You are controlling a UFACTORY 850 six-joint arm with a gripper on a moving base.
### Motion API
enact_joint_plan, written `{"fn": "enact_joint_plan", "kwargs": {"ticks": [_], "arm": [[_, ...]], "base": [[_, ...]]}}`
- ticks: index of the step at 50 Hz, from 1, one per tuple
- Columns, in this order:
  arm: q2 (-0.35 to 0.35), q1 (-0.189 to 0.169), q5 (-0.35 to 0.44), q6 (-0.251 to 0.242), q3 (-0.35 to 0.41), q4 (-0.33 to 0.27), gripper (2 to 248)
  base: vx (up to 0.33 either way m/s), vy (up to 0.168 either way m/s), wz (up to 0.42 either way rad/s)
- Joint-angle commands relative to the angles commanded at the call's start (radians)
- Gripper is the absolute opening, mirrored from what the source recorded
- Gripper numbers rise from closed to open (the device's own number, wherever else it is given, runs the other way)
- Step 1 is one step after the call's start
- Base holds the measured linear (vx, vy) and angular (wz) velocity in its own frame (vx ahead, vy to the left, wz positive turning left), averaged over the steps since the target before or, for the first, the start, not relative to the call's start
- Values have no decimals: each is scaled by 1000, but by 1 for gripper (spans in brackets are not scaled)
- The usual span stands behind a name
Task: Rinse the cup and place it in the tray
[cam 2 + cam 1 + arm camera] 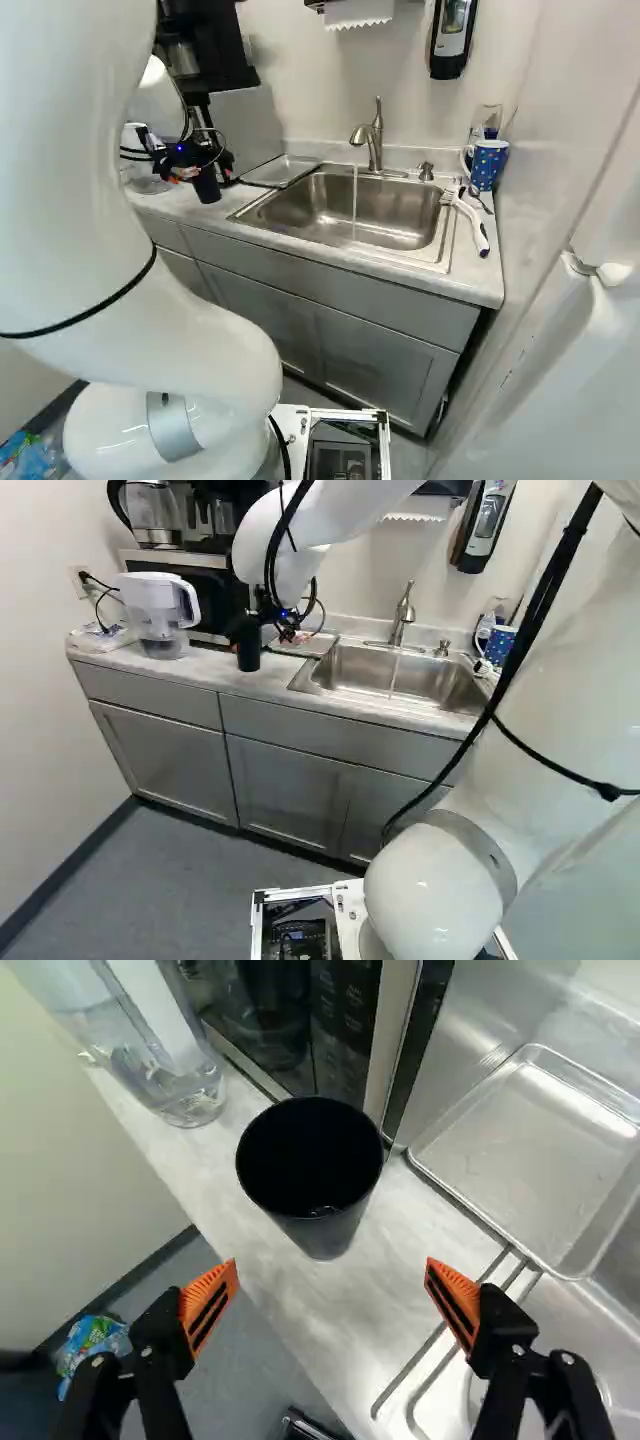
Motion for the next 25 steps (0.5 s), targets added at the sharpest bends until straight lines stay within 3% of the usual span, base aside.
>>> {"fn": "enact_joint_plan", "kwargs": {"ticks": [25], "arm": [[34,10,84,0,33,0,247]], "base": [[0,0,0]]}}
